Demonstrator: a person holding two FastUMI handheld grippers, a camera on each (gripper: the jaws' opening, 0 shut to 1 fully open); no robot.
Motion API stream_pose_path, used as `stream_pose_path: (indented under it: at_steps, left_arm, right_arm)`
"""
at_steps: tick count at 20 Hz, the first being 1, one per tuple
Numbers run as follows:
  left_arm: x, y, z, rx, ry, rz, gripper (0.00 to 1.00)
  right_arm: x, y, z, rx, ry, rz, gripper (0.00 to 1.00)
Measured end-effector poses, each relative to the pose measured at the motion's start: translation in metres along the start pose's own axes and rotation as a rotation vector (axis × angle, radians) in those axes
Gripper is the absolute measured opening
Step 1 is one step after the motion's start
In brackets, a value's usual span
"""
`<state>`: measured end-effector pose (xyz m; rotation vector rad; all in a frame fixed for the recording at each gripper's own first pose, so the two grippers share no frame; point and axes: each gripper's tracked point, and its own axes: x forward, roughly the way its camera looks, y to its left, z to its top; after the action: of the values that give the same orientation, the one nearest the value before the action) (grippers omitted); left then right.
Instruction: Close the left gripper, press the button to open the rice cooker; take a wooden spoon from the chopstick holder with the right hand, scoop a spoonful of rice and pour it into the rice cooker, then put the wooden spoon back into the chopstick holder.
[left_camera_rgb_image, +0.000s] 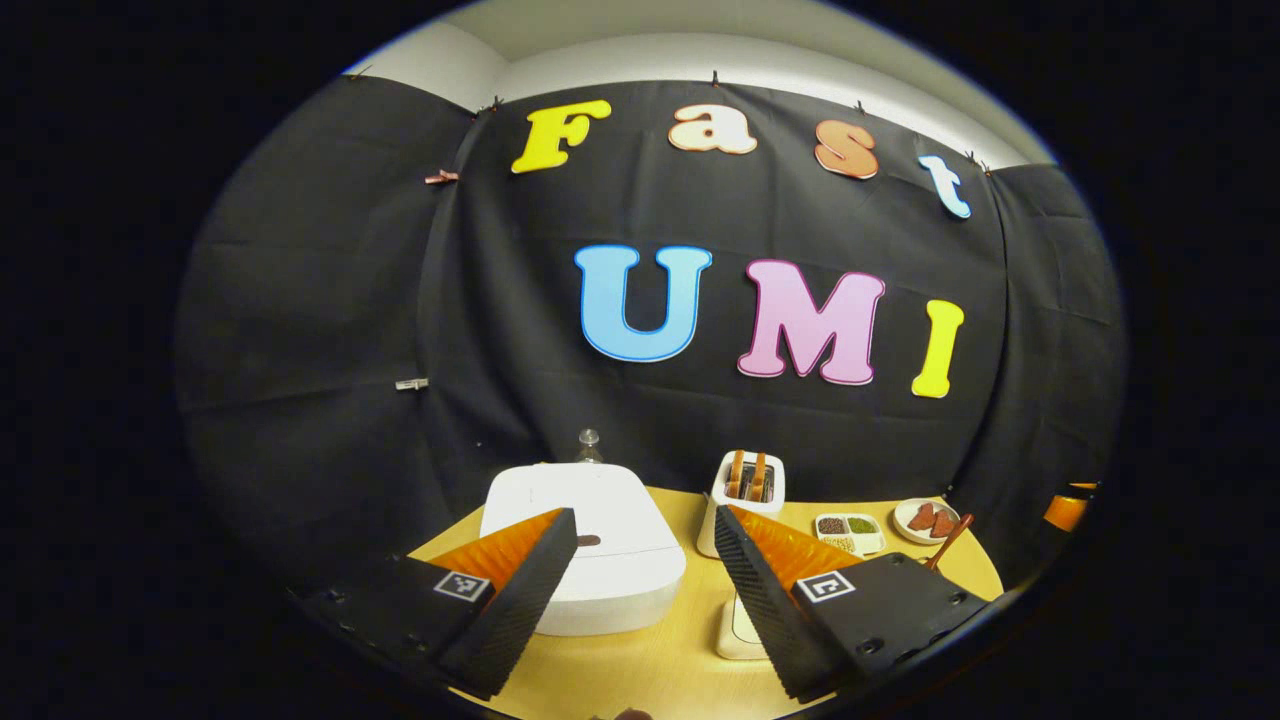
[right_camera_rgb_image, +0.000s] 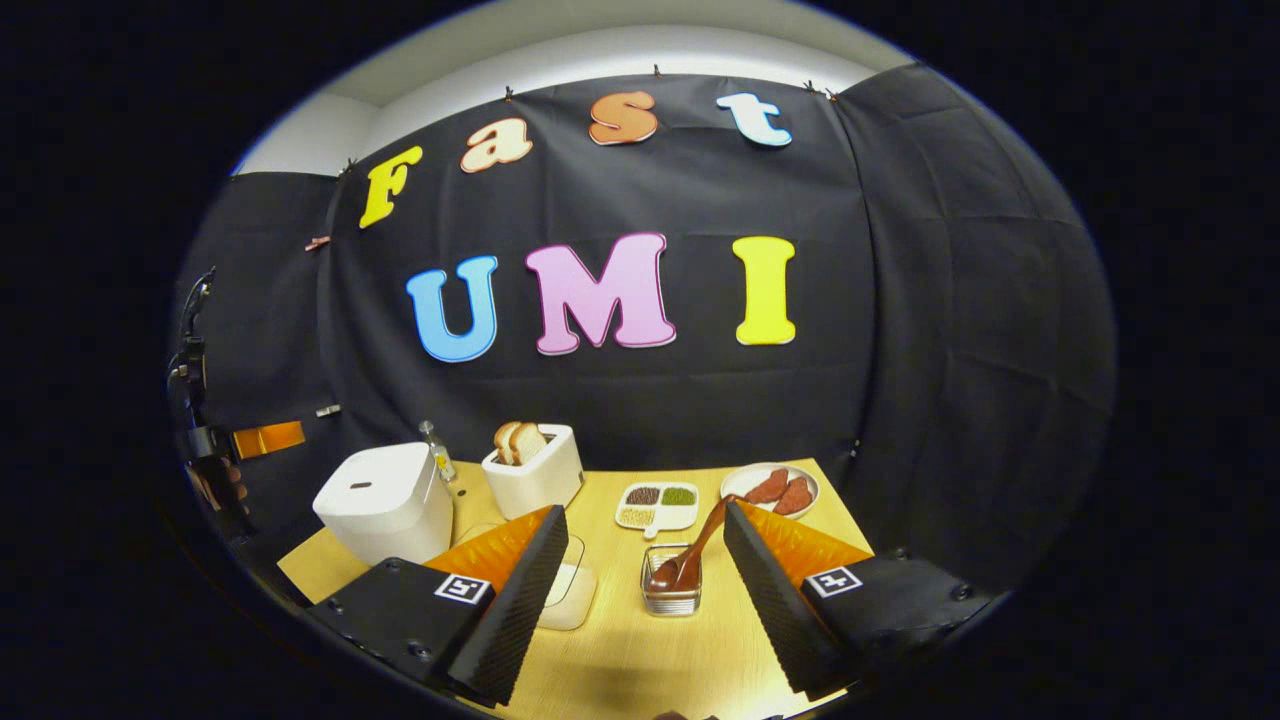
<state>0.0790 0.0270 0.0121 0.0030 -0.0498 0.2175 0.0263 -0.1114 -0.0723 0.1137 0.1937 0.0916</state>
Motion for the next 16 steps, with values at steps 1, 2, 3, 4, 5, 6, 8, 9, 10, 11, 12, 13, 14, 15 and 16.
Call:
stream_pose_path:
  at_steps: [1, 2, 3, 4, 5, 6, 8, 9, 10, 11, 12, 13, 14, 15, 16]
  left_arm:
    - [-0.011, -0.004, 0.005, -0.014, -0.011, 0.004, 0.95]
    - [-0.022, -0.006, 0.011, -0.025, -0.032, 0.007, 0.96]
    - [-0.032, -0.009, 0.018, -0.037, -0.055, 0.003, 0.96]
    - [-0.041, -0.016, 0.019, -0.053, -0.068, -0.024, 0.95]
    - [-0.048, -0.025, 0.018, -0.07, -0.071, -0.077, 0.95]
    - [-0.055, -0.03, 0.014, -0.083, -0.07, -0.112, 0.95]
    - [-0.064, -0.027, 0.007, -0.091, -0.057, -0.156, 0.95]
    - [-0.065, -0.022, 0.004, -0.087, -0.05, -0.165, 0.95]
    - [-0.067, -0.018, 0.003, -0.084, -0.043, -0.176, 0.96]
    - [-0.07, -0.013, 0.002, -0.075, -0.037, -0.181, 0.96]
    - [-0.07, -0.004, 0.004, -0.057, -0.04, -0.179, 0.96]
    - [-0.072, 0.003, 0.007, -0.036, -0.054, -0.186, 0.96]
    - [-0.075, 0.009, 0.008, -0.009, -0.056, -0.193, 0.95]
    - [-0.08, 0.015, 0.006, 0.025, -0.062, -0.207, 0.95]
    - [-0.083, 0.02, 0.007, 0.058, -0.082, -0.219, 0.95]
  right_arm:
    - [-0.004, -0.002, 0.001, 0.008, 0.002, -0.002, 0.99]
    - [-0.008, -0.002, 0.001, 0.024, 0.002, 0.001, 0.98]
    - [-0.011, -0.001, 0.001, 0.034, 0.004, 0.0, 0.98]
    - [-0.015, 0.0, -0.002, 0.034, 0.012, -0.004, 0.99]
    - [-0.017, 0.002, -0.005, 0.029, 0.014, -0.006, 0.98]
    - [-0.019, 0.006, -0.008, 0.021, 0.018, -0.008, 0.98]
    - [-0.026, 0.023, -0.003, 0.051, 0.002, -0.003, 0.99]
    - [-0.029, 0.031, 0.004, 0.067, -0.019, -0.01, 0.98]
    - [-0.032, 0.037, 0.009, 0.069, -0.036, -0.033, 0.98]
    - [-0.036, 0.044, 0.012, 0.066, -0.05, -0.051, 0.98]
    - [-0.04, 0.054, 0.017, 0.06, -0.064, -0.062, 0.98]
    - [-0.045, 0.065, 0.019, 0.049, -0.077, -0.072, 0.98]
    - [-0.049, 0.073, 0.02, 0.033, -0.083, -0.084, 0.98]
    - [-0.055, 0.081, 0.022, 0.015, -0.097, -0.094, 0.98]
    - [-0.06, 0.085, 0.024, -0.002, -0.109, -0.112, 0.99]
